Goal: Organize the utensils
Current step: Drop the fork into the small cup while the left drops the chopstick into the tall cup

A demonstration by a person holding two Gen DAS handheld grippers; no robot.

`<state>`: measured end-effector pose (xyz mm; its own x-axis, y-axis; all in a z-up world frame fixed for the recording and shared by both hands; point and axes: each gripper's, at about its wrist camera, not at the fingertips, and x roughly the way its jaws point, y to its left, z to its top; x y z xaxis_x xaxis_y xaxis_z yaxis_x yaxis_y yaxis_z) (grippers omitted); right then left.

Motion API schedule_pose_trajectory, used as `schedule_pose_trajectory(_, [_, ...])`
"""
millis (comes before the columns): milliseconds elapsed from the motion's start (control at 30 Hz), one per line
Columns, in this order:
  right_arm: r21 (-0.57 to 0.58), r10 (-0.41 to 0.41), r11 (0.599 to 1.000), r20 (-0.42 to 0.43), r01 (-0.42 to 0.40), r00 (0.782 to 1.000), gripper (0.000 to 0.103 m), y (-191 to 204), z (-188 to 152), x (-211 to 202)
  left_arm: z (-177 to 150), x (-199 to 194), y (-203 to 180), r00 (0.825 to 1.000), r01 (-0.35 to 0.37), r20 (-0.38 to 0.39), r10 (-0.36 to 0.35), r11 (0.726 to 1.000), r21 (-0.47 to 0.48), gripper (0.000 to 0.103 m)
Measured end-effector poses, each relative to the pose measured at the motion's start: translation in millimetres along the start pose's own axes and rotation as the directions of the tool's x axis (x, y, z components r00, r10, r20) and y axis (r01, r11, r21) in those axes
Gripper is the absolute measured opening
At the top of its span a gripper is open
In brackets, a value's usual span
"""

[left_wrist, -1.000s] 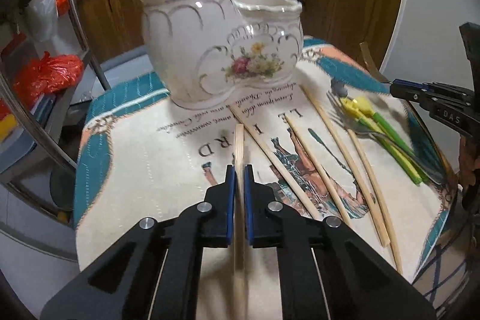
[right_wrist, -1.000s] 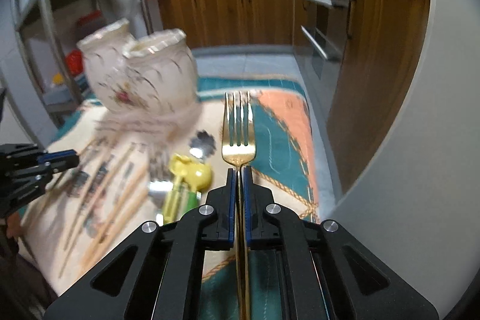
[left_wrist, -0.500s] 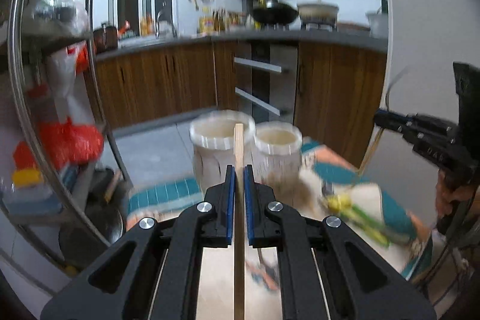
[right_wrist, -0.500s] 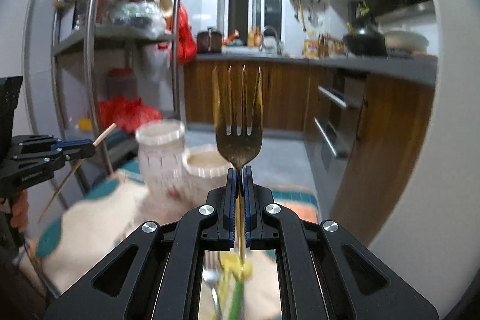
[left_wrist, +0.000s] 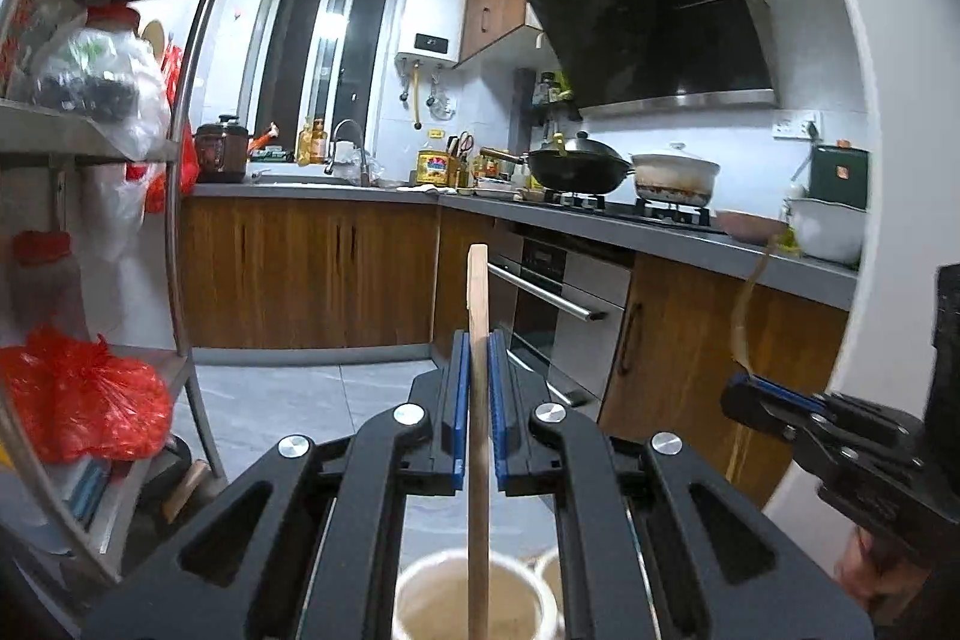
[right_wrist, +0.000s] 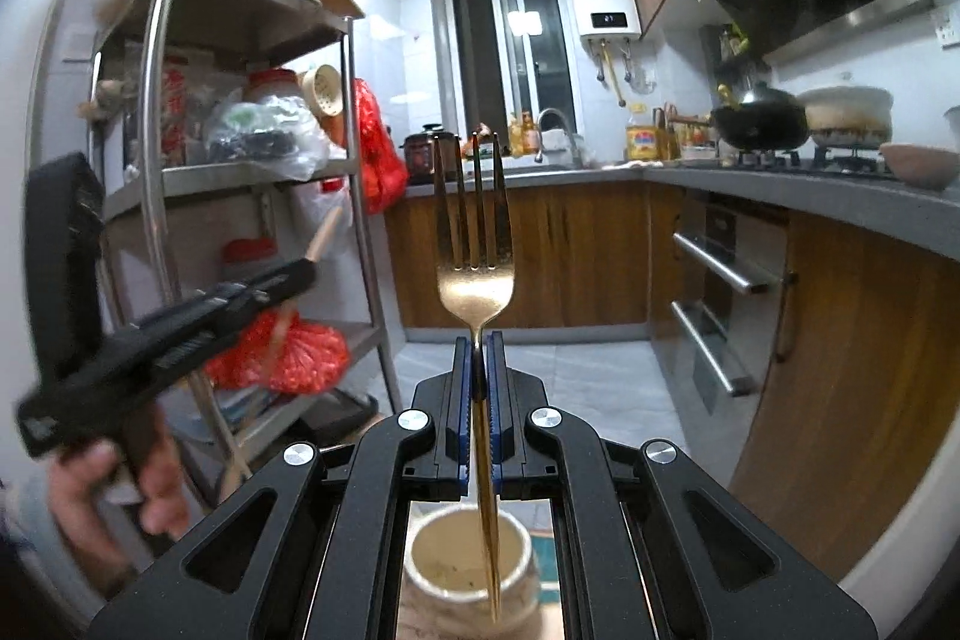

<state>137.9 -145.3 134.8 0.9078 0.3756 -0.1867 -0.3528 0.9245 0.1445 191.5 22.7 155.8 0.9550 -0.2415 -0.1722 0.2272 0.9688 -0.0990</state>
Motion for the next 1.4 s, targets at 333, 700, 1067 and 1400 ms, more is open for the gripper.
schedule_pose_trajectory(333, [0.041,0.022,0.999,-0.061,-0.019,0.998,0.006,-5.3,-23.2,38.7,-33.1,42.8,10.9,0.999,-0.027,-0.031,0.026,0.999,-0.025,0.006])
schedule_pose_trajectory(700, [0.120,0.031,0.993,-0.194,-0.007,0.980,0.006,-18.1,-60.2,70.8,-60.7,36.1,7.0,0.992,-0.033,-0.120,0.037,0.999,0.037,0.006])
schedule_pose_trajectory(1067, [0.114,0.004,0.993,-0.235,0.023,0.972,0.025,-19.0,-67.8,76.3,-58.4,10.1,14.0,0.992,-0.045,-0.120,0.049,0.998,0.031,0.061])
schedule_pose_trajectory(1400, [0.107,-0.002,0.994,-0.175,0.021,0.985,0.089,-21.0,-55.9,24.4,-49.7,-48.1,6.5,0.993,-0.037,-0.111,0.040,0.999,0.031,0.098])
